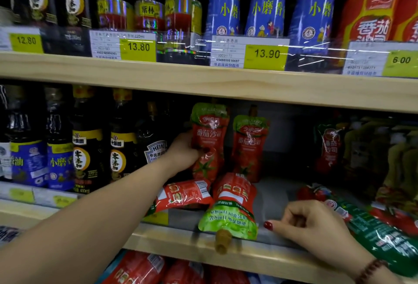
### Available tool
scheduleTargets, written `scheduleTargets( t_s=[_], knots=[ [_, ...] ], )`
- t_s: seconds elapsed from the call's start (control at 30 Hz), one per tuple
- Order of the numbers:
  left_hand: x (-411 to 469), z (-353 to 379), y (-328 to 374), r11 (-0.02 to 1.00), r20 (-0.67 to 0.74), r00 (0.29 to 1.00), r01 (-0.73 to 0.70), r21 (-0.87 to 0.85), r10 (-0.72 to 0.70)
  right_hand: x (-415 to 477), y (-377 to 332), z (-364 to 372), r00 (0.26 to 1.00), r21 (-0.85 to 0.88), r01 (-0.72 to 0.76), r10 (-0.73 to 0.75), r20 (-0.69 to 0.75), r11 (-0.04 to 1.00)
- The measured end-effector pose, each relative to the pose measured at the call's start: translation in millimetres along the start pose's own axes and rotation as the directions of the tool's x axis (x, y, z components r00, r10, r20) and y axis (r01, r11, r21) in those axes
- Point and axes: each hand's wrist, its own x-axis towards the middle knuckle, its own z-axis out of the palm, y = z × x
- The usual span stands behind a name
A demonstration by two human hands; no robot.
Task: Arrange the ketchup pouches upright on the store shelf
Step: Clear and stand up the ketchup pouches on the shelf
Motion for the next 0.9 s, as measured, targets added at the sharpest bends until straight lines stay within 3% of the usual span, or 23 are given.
scheduleTargets(
  t_s=[0.27, 0.6, 0.9],
  knots=[
    [-0.2, 2.0, -11.2, 0.984, 0.003, 0.987, 0.16, -0.075, -0.161, -0.3, -1.1, -1.3, 1.0, -0.027, 0.009, -0.009, -0.002, 1.0],
    [-6.7, 0.2, -9.1, 0.977, 0.071, 0.978, 0.202, -0.075, -0.196, -3.7, -3.8, -2.3, 1.0, -0.028, 0.02, -0.02, -0.004, 0.999],
    [-7.5, 2.4, -7.3, 0.981, 0.079, 0.978, 0.194, 0.029, -0.195, -3.6, -3.5, -0.9, 1.0, -0.041, 0.03, -0.03, -0.002, 0.999]
  ],
)
